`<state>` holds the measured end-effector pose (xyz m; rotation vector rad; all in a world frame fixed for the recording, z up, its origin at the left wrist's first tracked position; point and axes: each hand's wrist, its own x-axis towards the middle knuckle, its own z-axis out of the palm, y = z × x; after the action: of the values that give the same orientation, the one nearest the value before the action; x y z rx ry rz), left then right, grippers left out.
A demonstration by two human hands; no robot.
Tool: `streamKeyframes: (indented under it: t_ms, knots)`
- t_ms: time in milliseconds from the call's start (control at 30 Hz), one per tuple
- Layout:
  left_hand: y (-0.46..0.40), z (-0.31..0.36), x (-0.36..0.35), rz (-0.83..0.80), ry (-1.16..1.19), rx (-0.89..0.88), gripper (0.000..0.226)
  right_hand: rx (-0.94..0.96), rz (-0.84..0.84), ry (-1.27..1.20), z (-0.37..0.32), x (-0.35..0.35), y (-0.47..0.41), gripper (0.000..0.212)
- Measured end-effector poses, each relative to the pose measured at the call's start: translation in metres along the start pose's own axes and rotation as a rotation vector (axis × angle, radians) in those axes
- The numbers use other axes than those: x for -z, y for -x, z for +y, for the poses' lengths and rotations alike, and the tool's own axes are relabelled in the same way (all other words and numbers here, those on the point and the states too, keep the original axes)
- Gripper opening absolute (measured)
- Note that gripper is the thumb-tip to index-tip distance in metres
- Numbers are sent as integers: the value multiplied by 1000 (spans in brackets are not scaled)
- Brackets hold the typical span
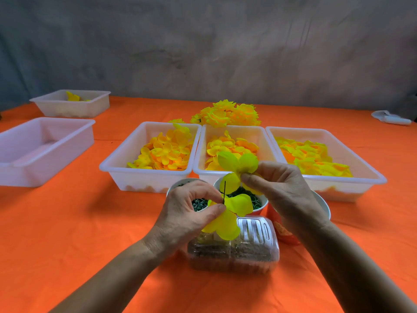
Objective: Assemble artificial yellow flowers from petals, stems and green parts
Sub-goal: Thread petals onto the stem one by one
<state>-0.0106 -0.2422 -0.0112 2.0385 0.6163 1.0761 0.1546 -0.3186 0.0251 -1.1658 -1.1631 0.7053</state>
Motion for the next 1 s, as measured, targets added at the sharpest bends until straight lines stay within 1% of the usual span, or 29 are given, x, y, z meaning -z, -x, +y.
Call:
streamKeyframes:
  t_ms: [67,200,333,467,600,667,833,933,1000]
  knots:
    - [-1,2,0,29,18,25,12,-13,-32,-9,1,1,1,19]
    - [-5,11,4,152,87,86,24,-17,-70,7,2,1,1,20]
    - [-14,20,6,194,88,54,40,-24,-63,19,3,1,0,21]
    - [-18,25,8,188,110,50,37,8,-55,54,3,-2,0,25]
    - [-21,26,11,159,78,30,34,9,-69,41,0,-7,1,21]
    - [-23,26,13,148,72,22,33,10,-76,32,-1,-9,1,25]
    - [-24,29,15,117,160,10,17,15,-94,29,-2,-12,1,28]
    - [-23,29,16,117,200,11,12,31,-104,35,-3,-12,3,28]
    - [-21,29,17,125,194,-2,13,55,-108,48,-4,-12,3,26]
